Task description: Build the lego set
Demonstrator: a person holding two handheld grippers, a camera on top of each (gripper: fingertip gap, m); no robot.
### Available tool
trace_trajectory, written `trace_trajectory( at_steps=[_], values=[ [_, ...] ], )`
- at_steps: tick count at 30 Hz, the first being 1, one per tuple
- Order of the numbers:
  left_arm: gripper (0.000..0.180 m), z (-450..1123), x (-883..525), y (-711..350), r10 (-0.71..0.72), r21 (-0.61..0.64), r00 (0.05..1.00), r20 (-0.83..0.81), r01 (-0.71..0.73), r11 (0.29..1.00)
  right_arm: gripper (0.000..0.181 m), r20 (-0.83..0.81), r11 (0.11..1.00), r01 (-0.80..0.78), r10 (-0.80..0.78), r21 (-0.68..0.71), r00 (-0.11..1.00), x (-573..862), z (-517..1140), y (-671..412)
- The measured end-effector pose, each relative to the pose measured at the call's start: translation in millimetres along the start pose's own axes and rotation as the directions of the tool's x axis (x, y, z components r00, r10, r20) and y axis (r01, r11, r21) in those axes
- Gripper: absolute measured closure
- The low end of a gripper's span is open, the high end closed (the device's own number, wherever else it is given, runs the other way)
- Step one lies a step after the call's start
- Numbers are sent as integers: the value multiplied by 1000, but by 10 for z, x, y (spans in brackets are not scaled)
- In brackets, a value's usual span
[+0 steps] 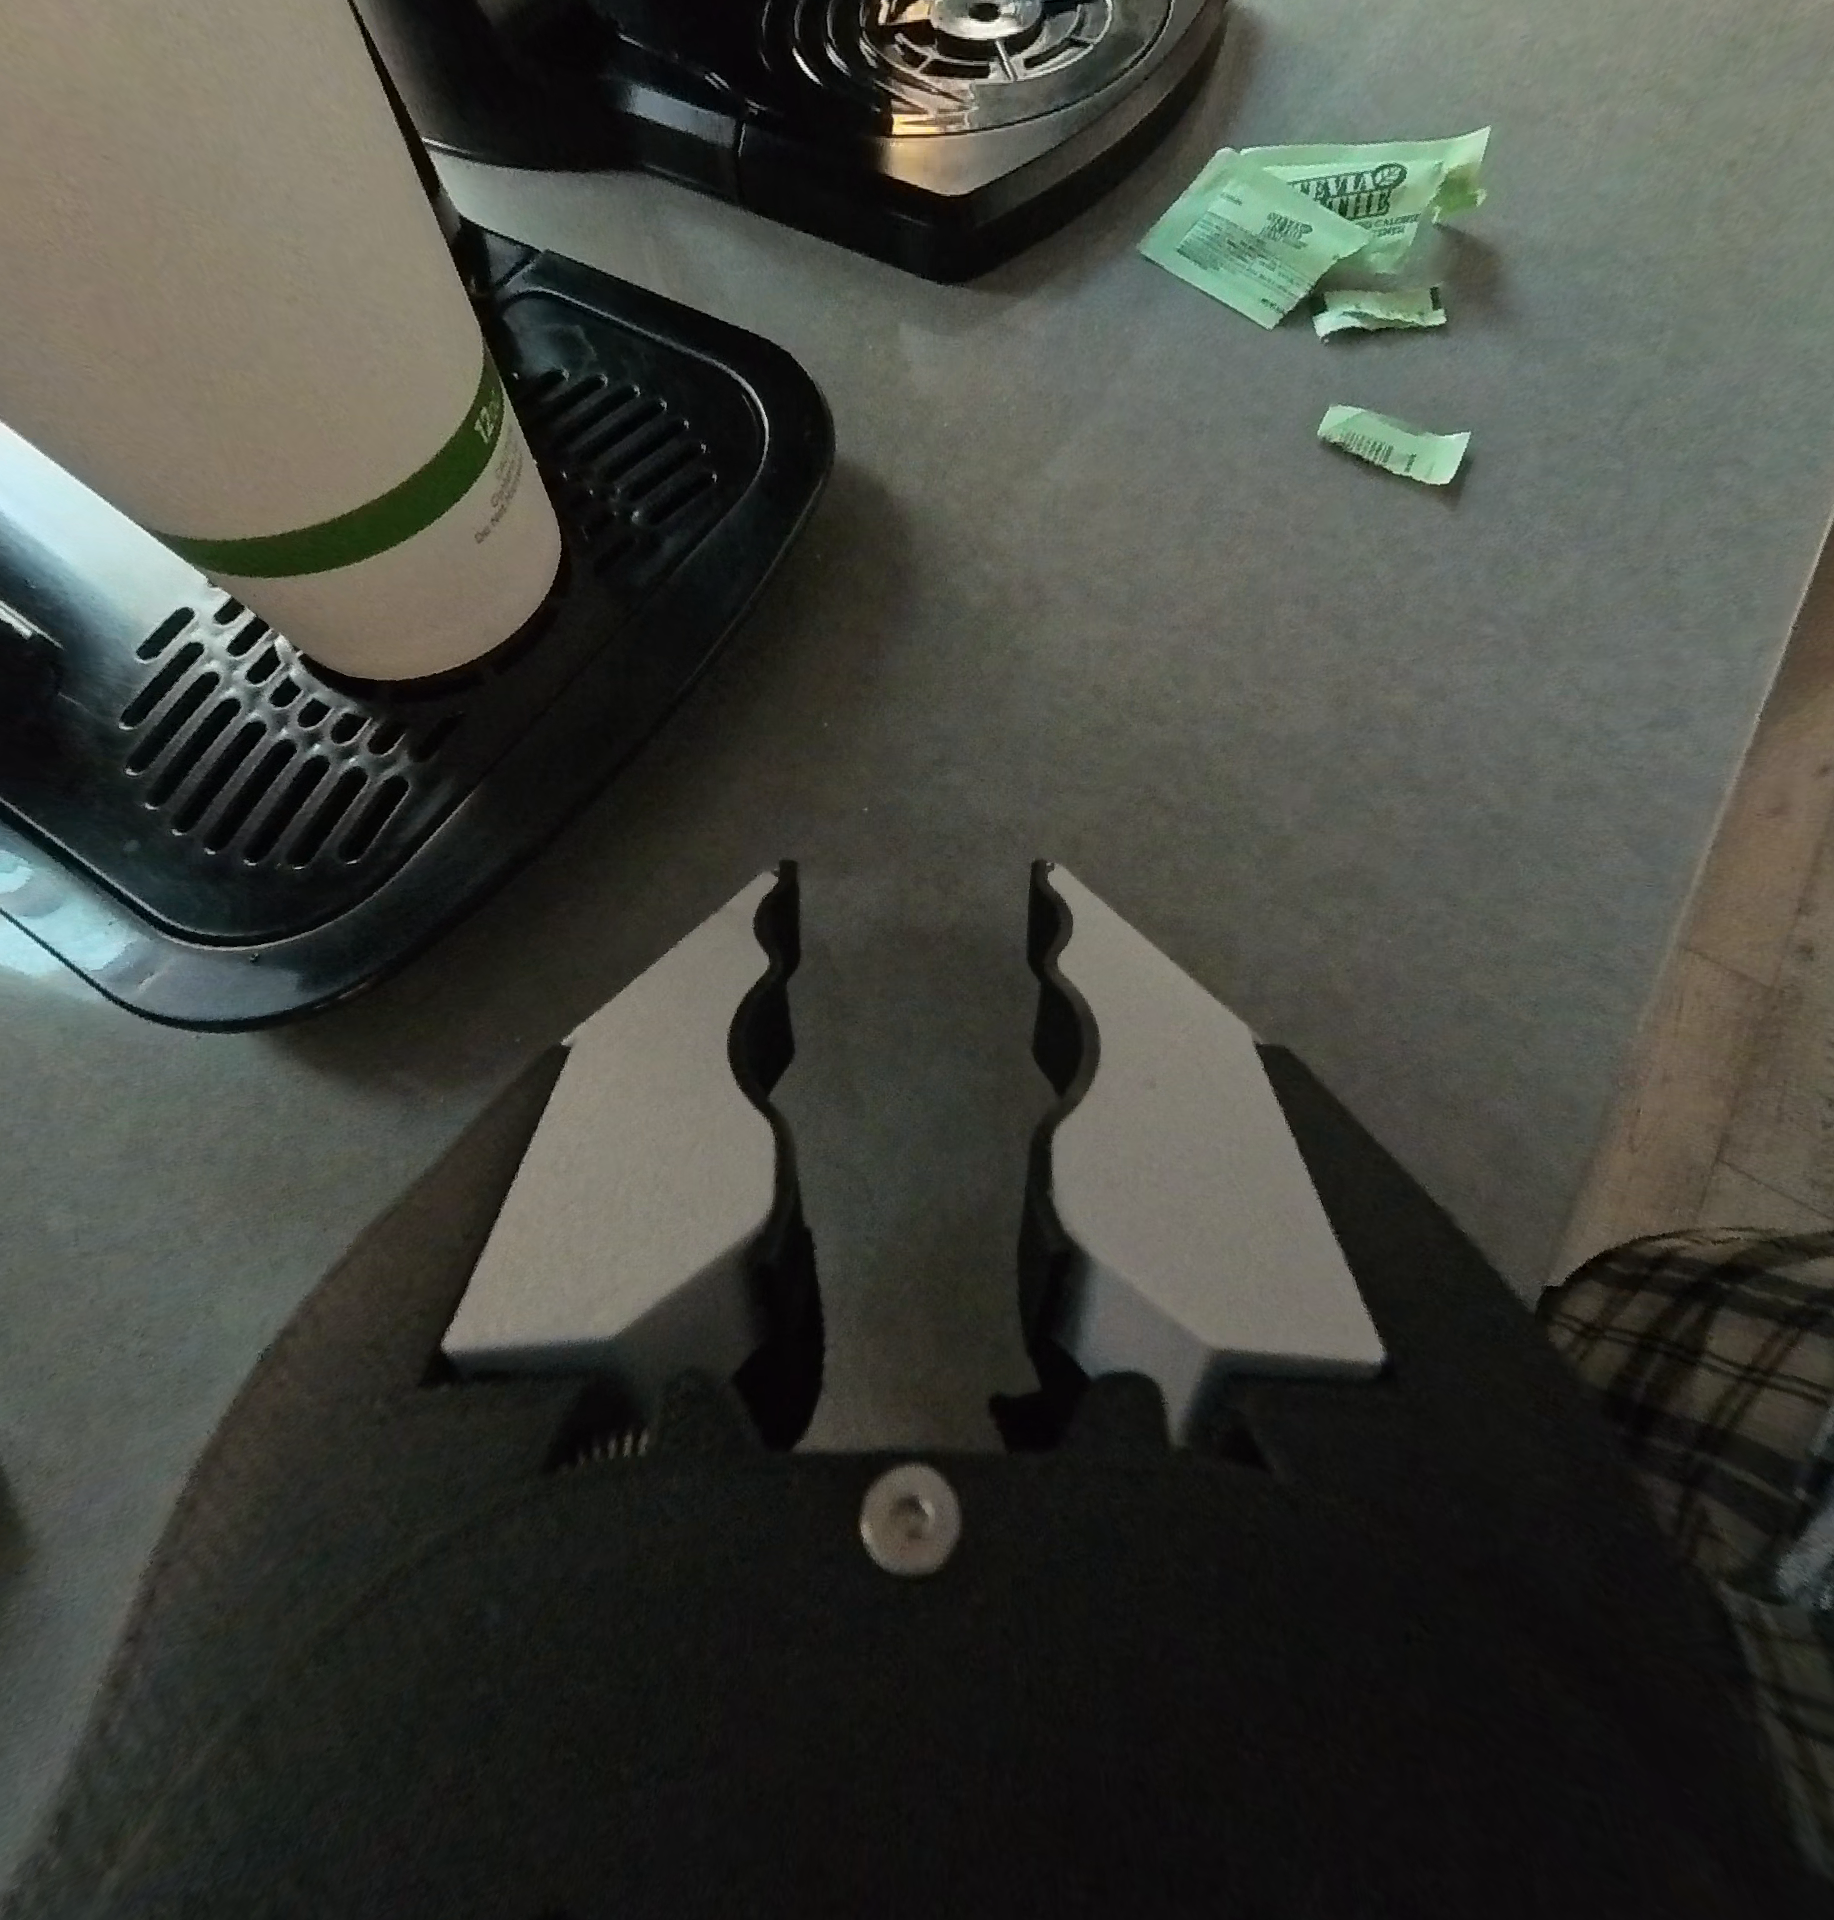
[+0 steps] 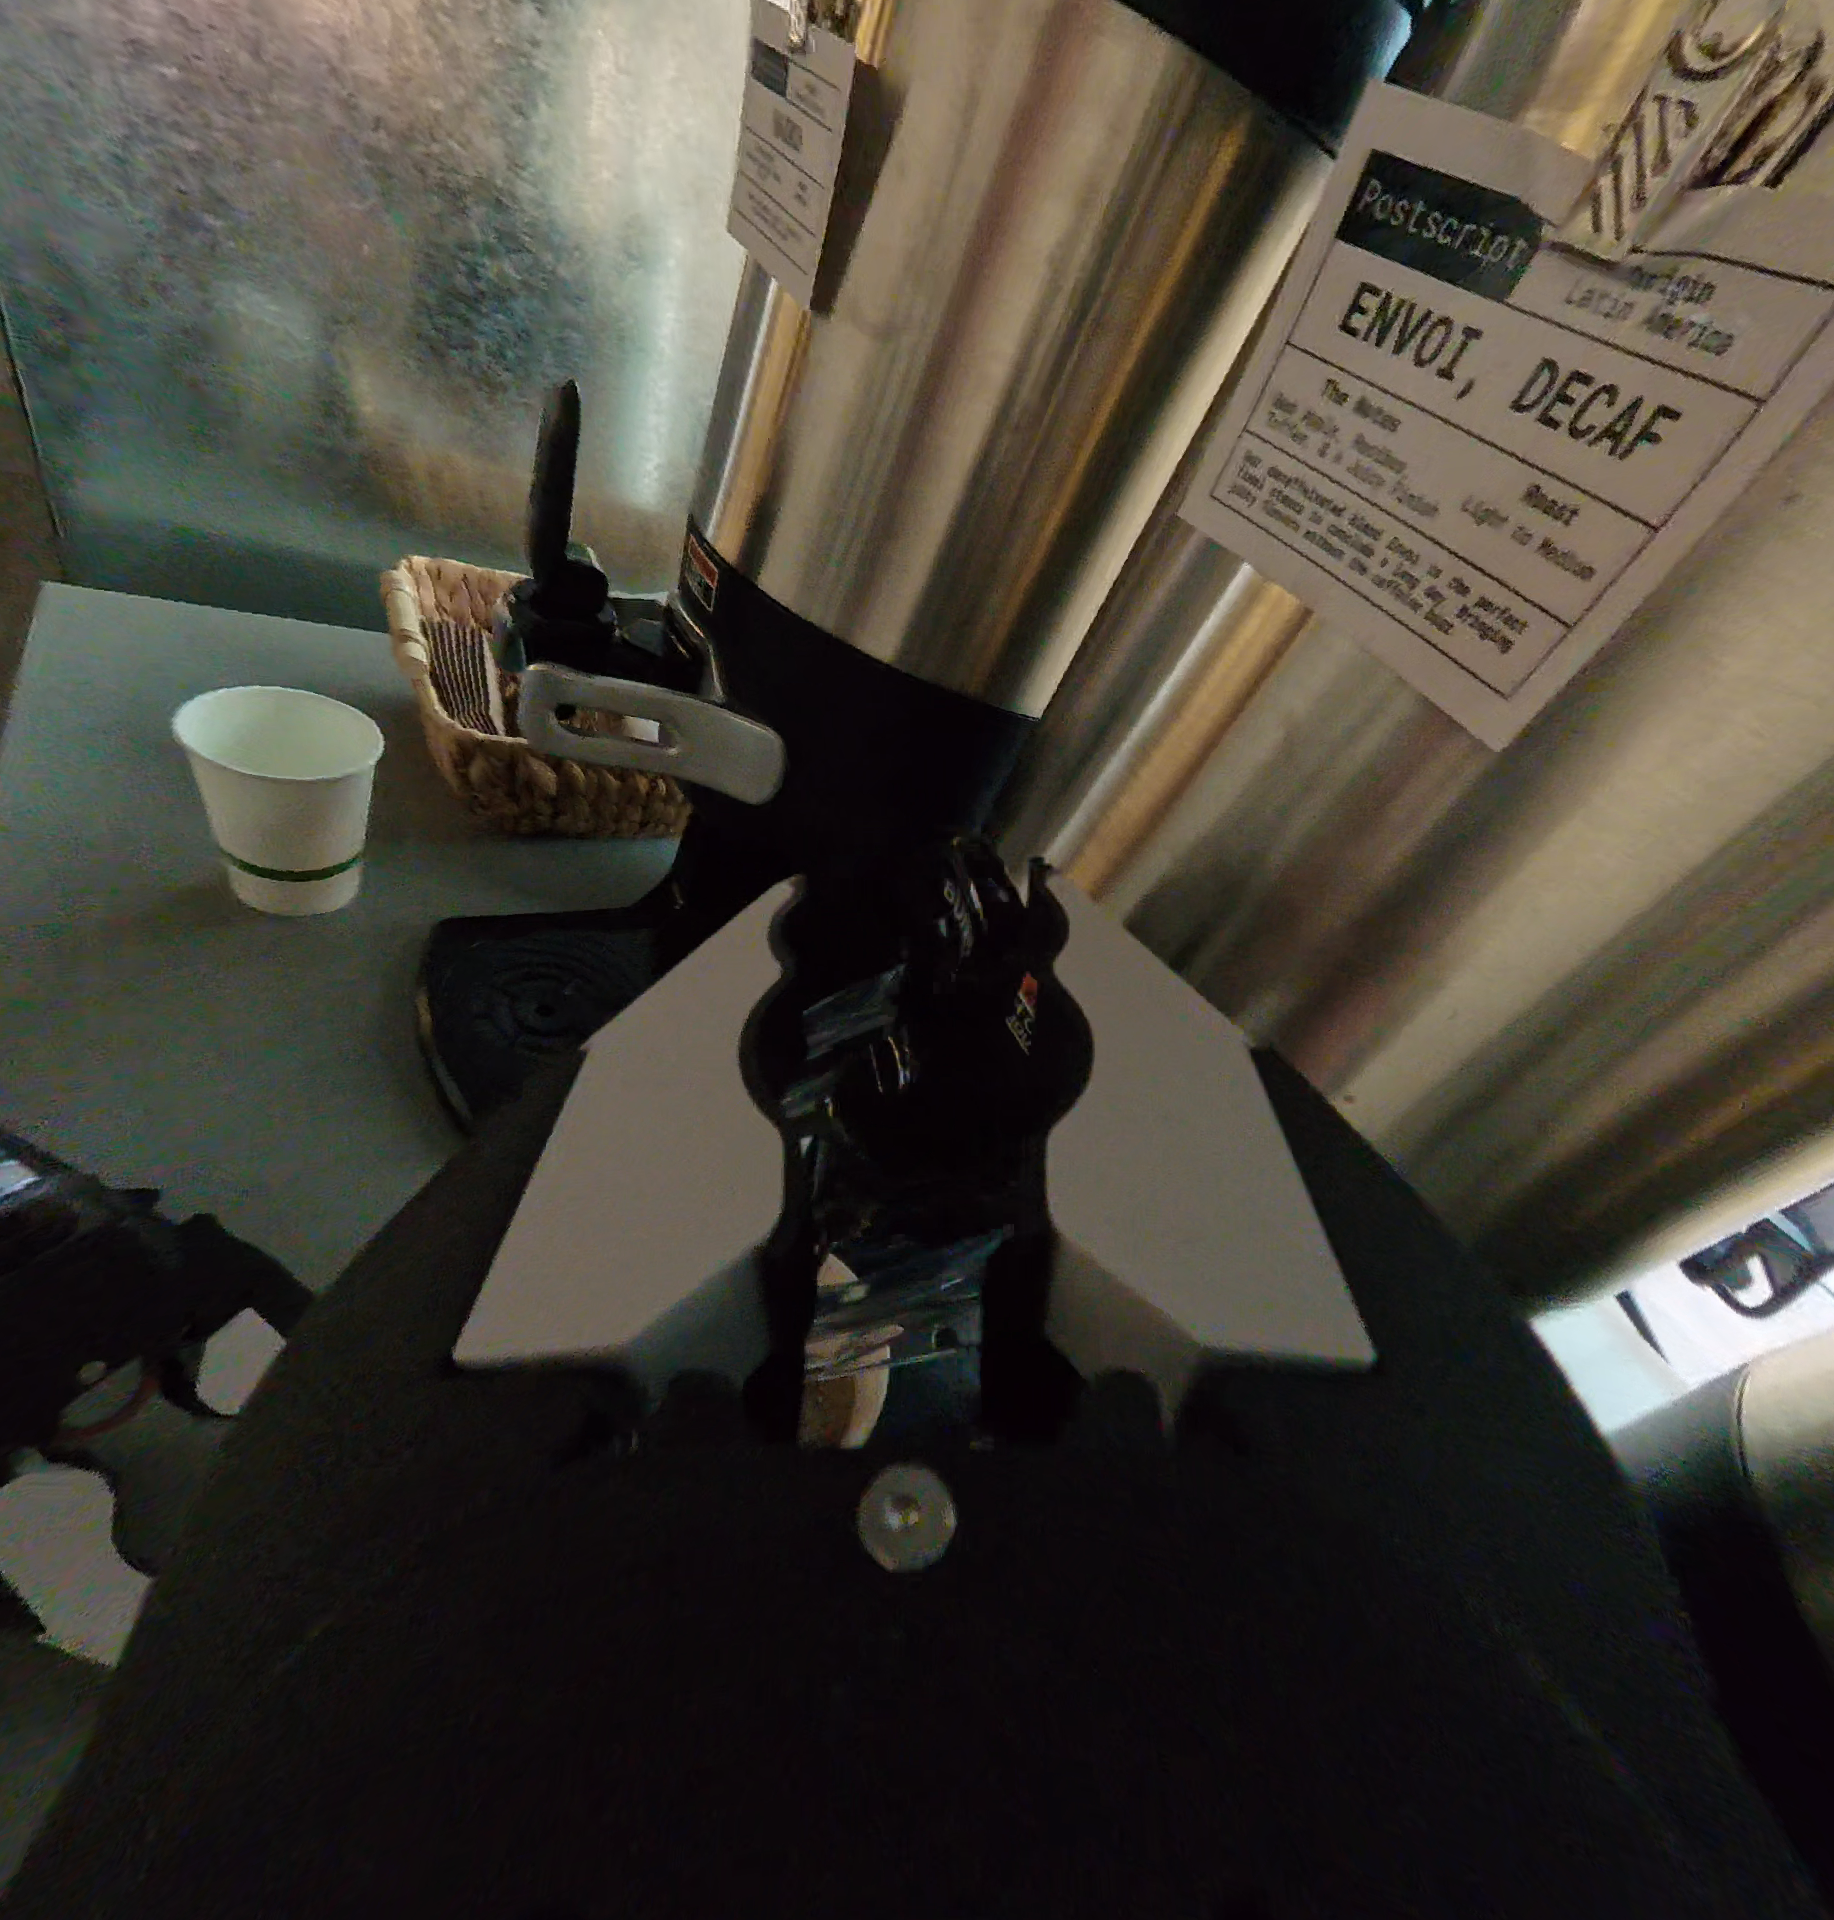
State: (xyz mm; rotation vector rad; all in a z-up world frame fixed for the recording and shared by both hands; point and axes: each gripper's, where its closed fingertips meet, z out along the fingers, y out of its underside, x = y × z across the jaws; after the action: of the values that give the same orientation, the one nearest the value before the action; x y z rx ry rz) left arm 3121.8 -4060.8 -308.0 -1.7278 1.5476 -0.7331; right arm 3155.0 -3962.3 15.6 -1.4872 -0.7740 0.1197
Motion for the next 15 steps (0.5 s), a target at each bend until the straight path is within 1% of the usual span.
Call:
trace_trajectory(
  at_steps=[1, 2, 3, 4, 7, 15],
  values=[
    [137, 0, -1, 0, 1, 0, 1000, 2, -1, 1000, 141, 0, 1000, -12, 12, 0, 1000, 1, -8, -11],
    [137, -1, -1, 1, 2, 0, 1000, 3, -2, 1000, 145, 6, 1000, -22, 22, 17, 1000, -9, -33, -46],
    [136, -2, -1, 1, 3, 0, 1000, 4, -3, 1000, 168, 28, 999, -24, 23, 46, 999, -46, -82, -98],
    [136, -4, 1, 0, 3, 1, 1000, 2, -3, 1000, 172, 33, 997, -28, 25, 74, 999, -61, -137, -149],
    [135, -7, 3, -3, 2, 4, 1000, -1, -2, 1000, 167, -23, 995, -18, 20, 93, 1000, -14, -314, -217],
    [131, -16, 26, -9, 1, 10, 1000, -22, -1, 1000, 165, -105, 995, -13, 24, 103, 994, -195, -969, -137]
  ],
)
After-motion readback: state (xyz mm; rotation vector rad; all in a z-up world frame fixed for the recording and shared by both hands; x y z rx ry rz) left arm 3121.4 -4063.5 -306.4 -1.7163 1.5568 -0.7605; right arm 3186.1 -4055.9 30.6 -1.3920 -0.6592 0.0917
